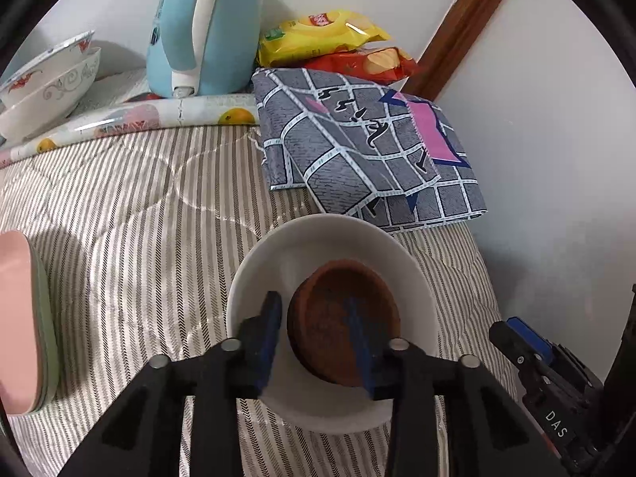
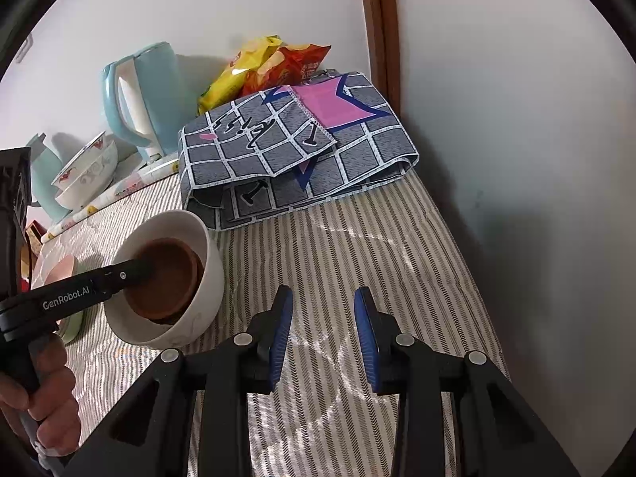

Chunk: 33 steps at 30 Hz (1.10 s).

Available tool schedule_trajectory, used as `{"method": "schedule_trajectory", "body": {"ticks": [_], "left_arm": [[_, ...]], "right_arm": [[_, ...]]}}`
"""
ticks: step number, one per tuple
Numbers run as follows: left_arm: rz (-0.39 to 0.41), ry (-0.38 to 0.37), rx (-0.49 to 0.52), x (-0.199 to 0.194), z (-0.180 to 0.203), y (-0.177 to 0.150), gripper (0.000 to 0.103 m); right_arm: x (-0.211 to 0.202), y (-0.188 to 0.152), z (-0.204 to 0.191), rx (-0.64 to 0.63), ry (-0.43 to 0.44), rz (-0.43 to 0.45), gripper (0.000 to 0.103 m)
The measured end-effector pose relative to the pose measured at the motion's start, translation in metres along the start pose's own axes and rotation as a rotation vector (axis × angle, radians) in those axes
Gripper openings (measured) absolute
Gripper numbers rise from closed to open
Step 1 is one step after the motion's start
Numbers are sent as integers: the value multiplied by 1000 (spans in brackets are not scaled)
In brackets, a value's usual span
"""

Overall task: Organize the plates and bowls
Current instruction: 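Lower the held brown bowl into the white bowl and open the left tool, then grasp the white bowl rim with the left tool while the right tool grasps the opposite rim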

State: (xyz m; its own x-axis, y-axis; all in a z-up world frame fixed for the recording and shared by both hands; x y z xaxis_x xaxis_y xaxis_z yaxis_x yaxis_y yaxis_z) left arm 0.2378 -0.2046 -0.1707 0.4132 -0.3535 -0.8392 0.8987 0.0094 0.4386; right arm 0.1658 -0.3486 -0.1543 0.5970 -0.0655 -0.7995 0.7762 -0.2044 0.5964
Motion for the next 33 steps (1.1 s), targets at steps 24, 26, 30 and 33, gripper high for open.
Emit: {"method": "schedule_trajectory", "body": {"ticks": [24, 26, 30, 33], "left_arm": [[102, 27, -65, -43, -36, 14, 33], [100, 30, -68, -42, -40, 14, 33], [89, 32, -68, -39, -44, 11, 33], [70, 22, -76, -34, -46, 10, 33]], "right_arm": [[-13, 18, -51, -34, 86, 16, 33], [-8, 19, -57, -39, 97, 6, 33], [2, 18, -67, -46, 110, -15, 32], [11, 18, -72, -56, 107, -32, 30]]}}
Point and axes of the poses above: each gripper's, at about its wrist camera, not at the fingertips, and x roughly the way its jaws point, z to its right, y to its top, the point moved 9 cm from there along x, roughly the way its jaws point, and after that the axes turned 5 degrees about -x, right-handed, at the moved point
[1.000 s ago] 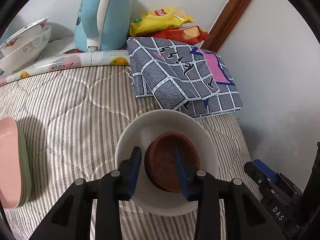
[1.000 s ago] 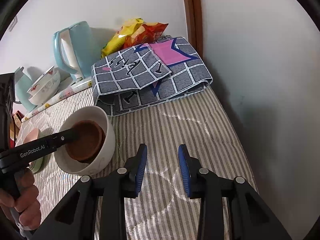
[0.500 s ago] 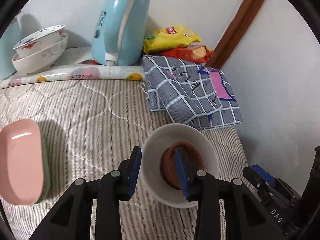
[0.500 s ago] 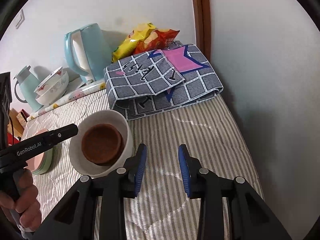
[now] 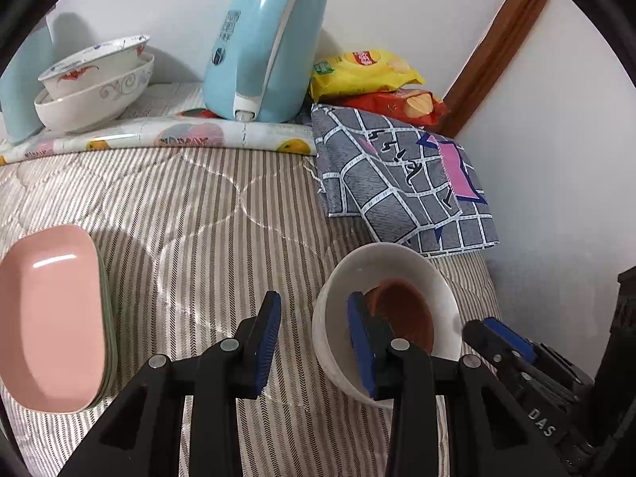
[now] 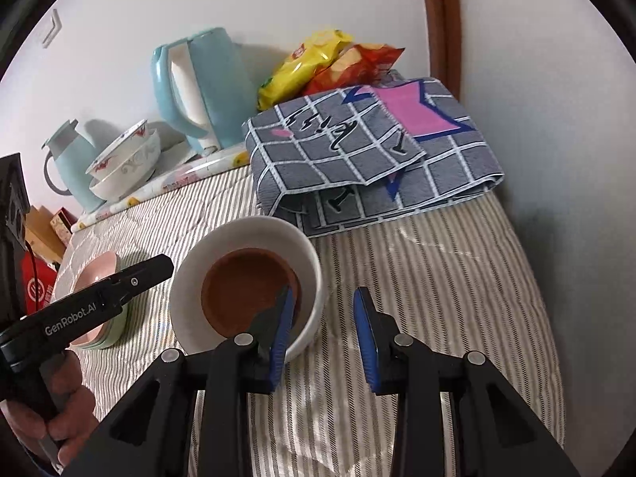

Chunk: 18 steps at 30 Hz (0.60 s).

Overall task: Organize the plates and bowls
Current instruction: 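Grasp the white bowl rim with the left tool while the right tool grasps the opposite rim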

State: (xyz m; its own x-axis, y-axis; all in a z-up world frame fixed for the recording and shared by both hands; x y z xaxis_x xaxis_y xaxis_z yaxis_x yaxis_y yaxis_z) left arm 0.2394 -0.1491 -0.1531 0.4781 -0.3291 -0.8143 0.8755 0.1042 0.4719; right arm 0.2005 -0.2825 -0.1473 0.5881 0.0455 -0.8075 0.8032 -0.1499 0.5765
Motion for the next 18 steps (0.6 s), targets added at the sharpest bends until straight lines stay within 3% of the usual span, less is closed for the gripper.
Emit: {"method": "schedule_trajectory", "body": {"ticks": [6, 18], "left_arm": [[-21, -2, 2, 10, -2, -2, 33], [-71, 41, 38, 36, -3, -7, 33]], "right_arm": [[17, -2, 0, -16, -33, -44, 18], [40, -5, -3, -67, -104, -111, 18]]}}
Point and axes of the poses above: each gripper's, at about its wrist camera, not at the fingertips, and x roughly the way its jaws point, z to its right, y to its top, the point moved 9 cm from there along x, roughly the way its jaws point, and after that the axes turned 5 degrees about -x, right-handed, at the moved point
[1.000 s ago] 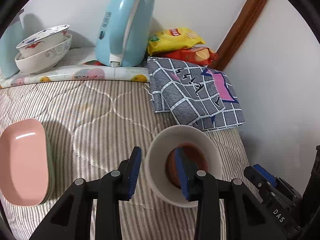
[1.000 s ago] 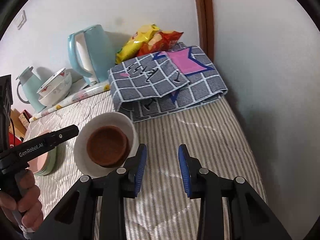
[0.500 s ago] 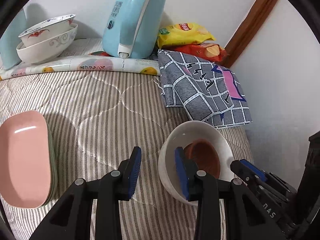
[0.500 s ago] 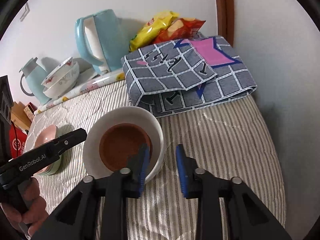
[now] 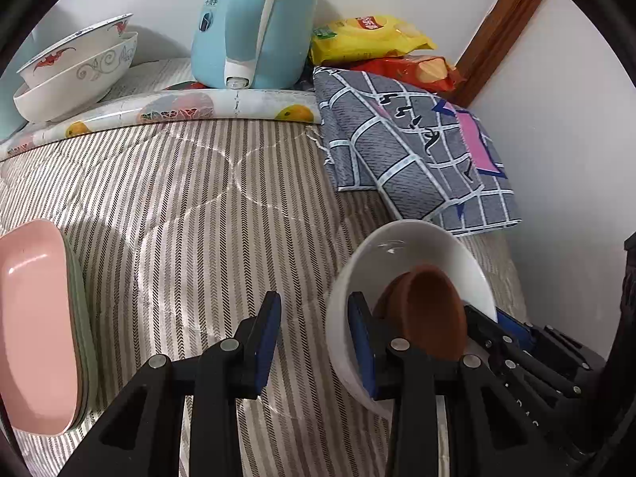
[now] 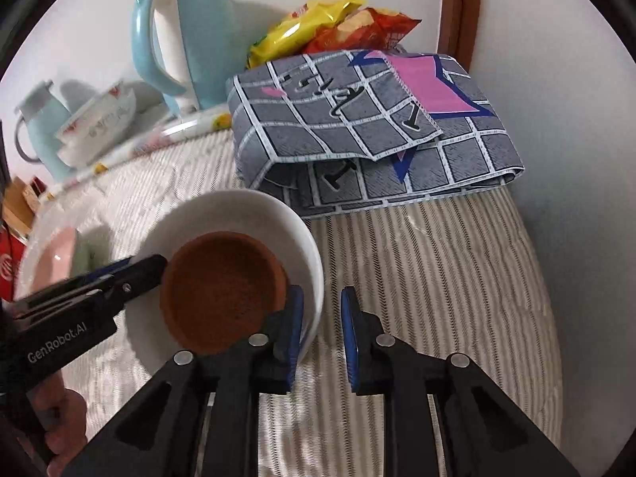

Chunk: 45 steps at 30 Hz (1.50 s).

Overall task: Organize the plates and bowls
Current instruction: 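Grasp the white bowl rim with the left tool while the right tool grasps the opposite rim, then lift the white bowl with both tools and carry it over the pink plate stack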

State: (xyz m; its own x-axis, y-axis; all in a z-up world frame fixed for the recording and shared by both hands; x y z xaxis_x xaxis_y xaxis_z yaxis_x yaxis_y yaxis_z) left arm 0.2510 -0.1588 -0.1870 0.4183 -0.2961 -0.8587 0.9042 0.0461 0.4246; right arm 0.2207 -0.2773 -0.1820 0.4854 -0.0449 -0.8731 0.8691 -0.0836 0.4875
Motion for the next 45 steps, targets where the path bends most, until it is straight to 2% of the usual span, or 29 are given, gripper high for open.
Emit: {"method": "schedule_trajectory", "body": {"ticks": [5, 7, 14, 25, 38, 42, 45], "left_arm": [[-17, -2, 1, 6, -1, 0, 33], [-25, -1, 8, 8, -1, 0, 33], [-52, 6, 32, 16, 2, -2, 33], [-75, -16, 6, 23, 0, -6, 35], [-68, -16, 18, 24, 0, -8, 36], [-73, -23, 7, 24, 3, -10, 31], [-72, -28, 15, 24, 7, -11, 26]], "right_arm": [[6, 2, -1, -11, -14, -13, 19], [8, 3, -1, -15, -25, -11, 23], [14, 3, 2, -5, -17, -1, 26], [15, 4, 12, 13, -31, -11, 47], [17, 3, 12, 37, -14, -4, 47], [16, 3, 10, 23, -24, 10, 47], [16, 3, 8, 34, -6, 7, 40]]}}
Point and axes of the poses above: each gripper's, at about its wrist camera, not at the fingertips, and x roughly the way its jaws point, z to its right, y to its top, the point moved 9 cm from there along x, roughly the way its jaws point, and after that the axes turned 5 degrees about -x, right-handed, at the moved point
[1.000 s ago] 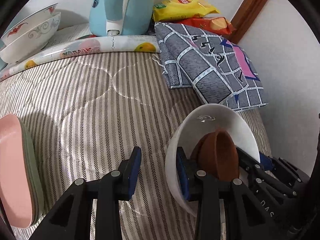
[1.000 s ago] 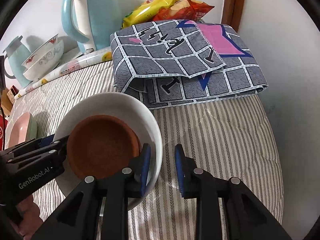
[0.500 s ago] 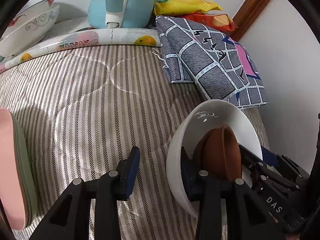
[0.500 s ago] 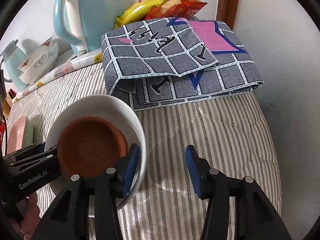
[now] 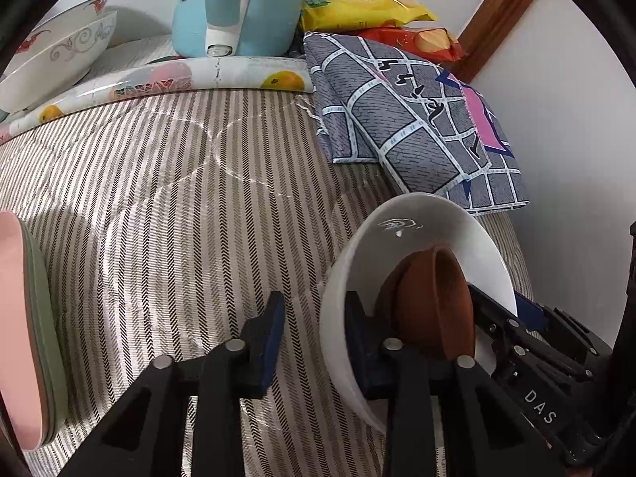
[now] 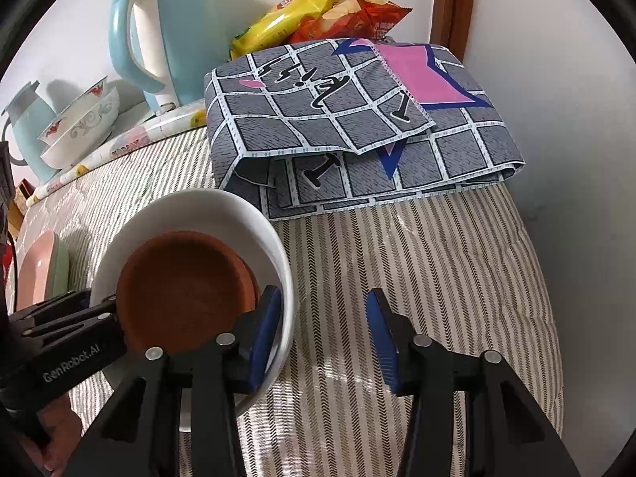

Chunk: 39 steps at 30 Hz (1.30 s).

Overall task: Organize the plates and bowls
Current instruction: 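Lift the white bowl with both tools and carry it over the pink plate stack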

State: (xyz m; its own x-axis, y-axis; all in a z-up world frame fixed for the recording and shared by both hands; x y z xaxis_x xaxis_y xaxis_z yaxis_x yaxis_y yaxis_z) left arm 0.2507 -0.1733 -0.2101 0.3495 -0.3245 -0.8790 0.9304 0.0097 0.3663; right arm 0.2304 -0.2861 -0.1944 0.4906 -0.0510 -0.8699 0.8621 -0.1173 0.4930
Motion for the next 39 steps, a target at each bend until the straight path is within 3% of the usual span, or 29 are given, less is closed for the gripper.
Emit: {"method": "schedule_trajectory", "body": {"ticks": [5, 7, 10, 39], "left_arm": [[6, -16, 6, 0, 5, 1, 15], [16, 5, 18, 0, 7, 1, 13], [19, 15, 14, 1, 6, 1, 12], [58, 17, 18, -43, 6, -24, 11]], "right_arm": [[0, 1, -7, 5, 43, 3, 24], [0, 2, -13, -3, 59, 12, 10], [-1, 2, -16, -11, 25, 16, 9], [-46, -27, -21, 48, 57, 48, 9]]}}
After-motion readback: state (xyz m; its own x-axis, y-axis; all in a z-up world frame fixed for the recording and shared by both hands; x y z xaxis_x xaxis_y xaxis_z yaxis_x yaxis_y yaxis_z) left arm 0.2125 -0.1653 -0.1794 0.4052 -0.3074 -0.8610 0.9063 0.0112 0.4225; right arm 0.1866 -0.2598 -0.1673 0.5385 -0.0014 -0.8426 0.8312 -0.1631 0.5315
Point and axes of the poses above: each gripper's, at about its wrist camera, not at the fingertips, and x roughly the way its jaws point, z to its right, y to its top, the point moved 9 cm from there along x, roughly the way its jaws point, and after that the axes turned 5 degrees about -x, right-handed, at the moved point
